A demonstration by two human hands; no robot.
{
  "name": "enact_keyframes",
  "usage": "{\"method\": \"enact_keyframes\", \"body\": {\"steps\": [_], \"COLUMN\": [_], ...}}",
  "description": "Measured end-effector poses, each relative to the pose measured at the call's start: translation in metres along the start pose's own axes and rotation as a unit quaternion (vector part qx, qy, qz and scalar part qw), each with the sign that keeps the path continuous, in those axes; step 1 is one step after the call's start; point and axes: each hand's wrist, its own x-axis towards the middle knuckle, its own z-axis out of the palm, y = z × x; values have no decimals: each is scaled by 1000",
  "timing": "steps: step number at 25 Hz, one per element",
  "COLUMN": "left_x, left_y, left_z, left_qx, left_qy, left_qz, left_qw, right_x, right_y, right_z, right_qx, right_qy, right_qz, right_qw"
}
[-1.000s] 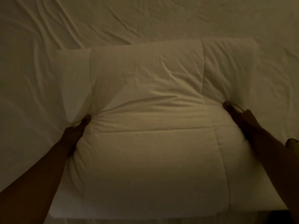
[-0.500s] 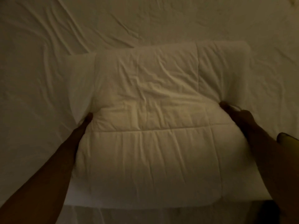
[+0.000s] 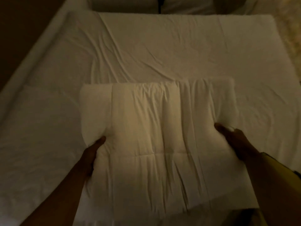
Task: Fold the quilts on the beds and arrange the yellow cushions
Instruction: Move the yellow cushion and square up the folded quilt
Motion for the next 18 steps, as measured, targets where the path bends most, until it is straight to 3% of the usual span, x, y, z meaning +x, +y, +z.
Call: {"method": "enact_keyframes", "body": {"steps": [9,18], "left_x": [-126,-170], "left_y": [-60,-28], "left_z": [-178,-382], "left_qx": [-107,-142], "left_qy": [126,120], "left_qz": [14,71], "left_qw": [986,980], "right_x": [-162,-293], "right_y": [-47,-77], "right_z": [117,299], "right_qx": [-64,-85], "right_qy": [-110,-124], "right_qz": [-71,-110], "right_qw": [989,983]}}
